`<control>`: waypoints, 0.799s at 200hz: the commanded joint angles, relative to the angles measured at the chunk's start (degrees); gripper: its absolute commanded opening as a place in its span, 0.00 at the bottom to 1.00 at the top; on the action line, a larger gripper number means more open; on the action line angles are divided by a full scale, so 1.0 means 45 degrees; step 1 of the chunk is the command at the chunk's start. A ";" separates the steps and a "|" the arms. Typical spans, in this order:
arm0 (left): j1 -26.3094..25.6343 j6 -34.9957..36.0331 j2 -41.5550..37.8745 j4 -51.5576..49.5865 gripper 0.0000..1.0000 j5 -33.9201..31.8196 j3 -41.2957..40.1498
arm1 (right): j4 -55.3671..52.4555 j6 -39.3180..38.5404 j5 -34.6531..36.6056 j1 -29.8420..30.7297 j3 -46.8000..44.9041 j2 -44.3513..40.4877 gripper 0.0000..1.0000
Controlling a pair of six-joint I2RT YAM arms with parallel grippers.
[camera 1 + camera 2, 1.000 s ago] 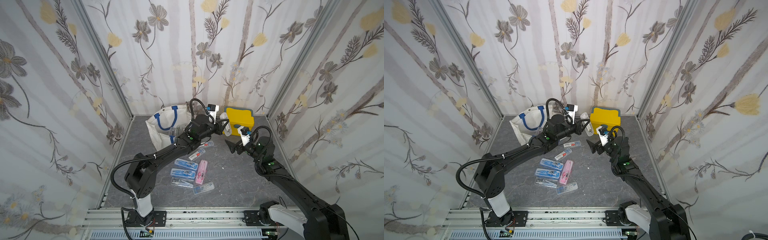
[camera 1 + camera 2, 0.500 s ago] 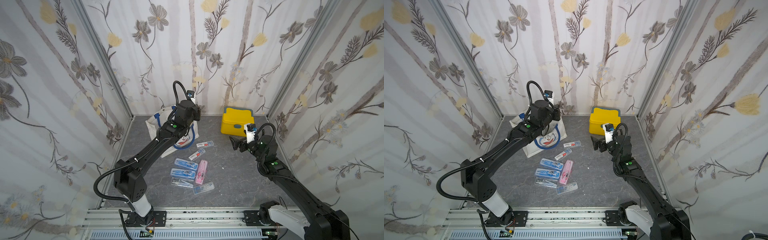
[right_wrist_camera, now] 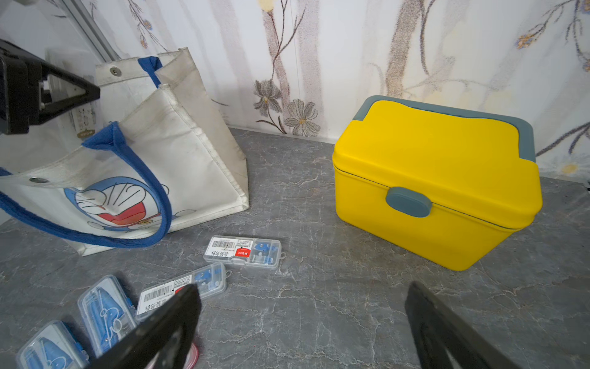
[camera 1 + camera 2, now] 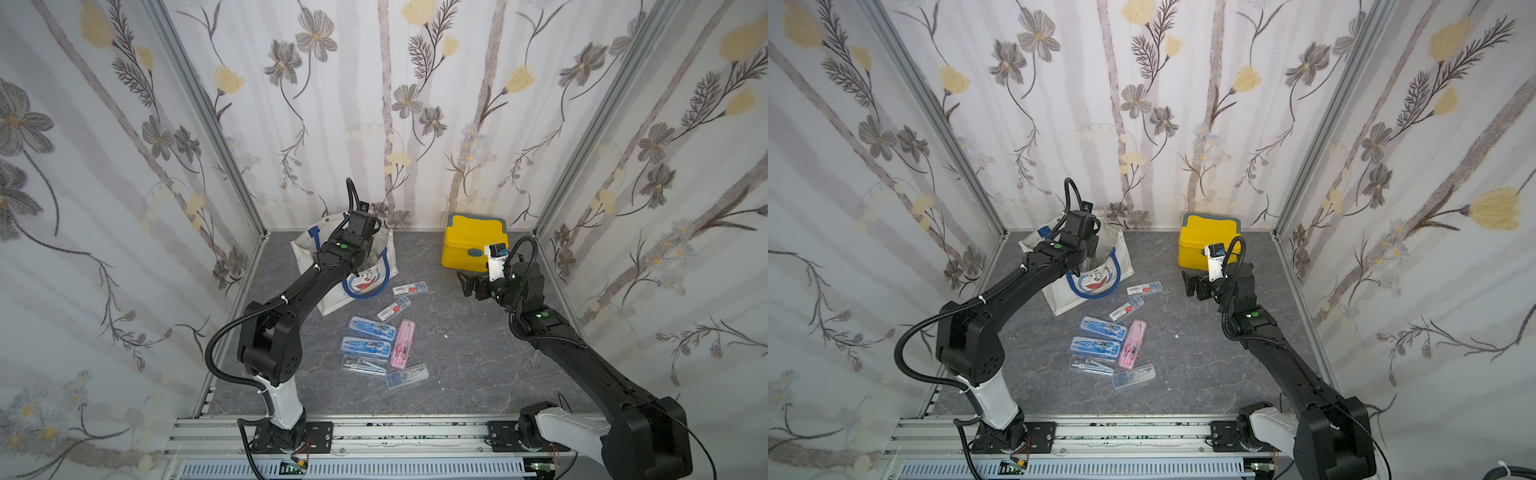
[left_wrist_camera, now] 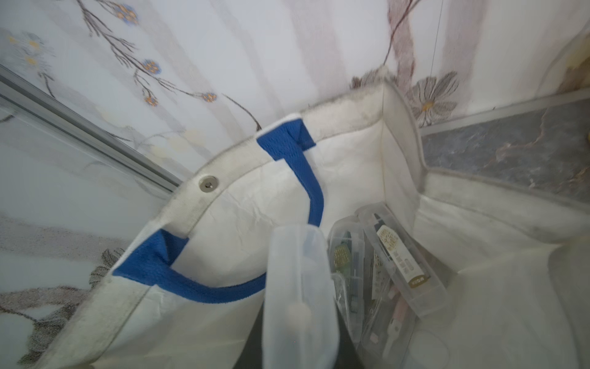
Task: Put the compass set into the canvas bag
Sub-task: Place the compass set in the canvas bag.
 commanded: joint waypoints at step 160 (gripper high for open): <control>0.0357 -0.0353 0.2251 -0.1688 0.38 -0.0006 0.1285 | 0.0517 0.0433 0.1647 -0.0228 -0.0842 -0.0495 0.99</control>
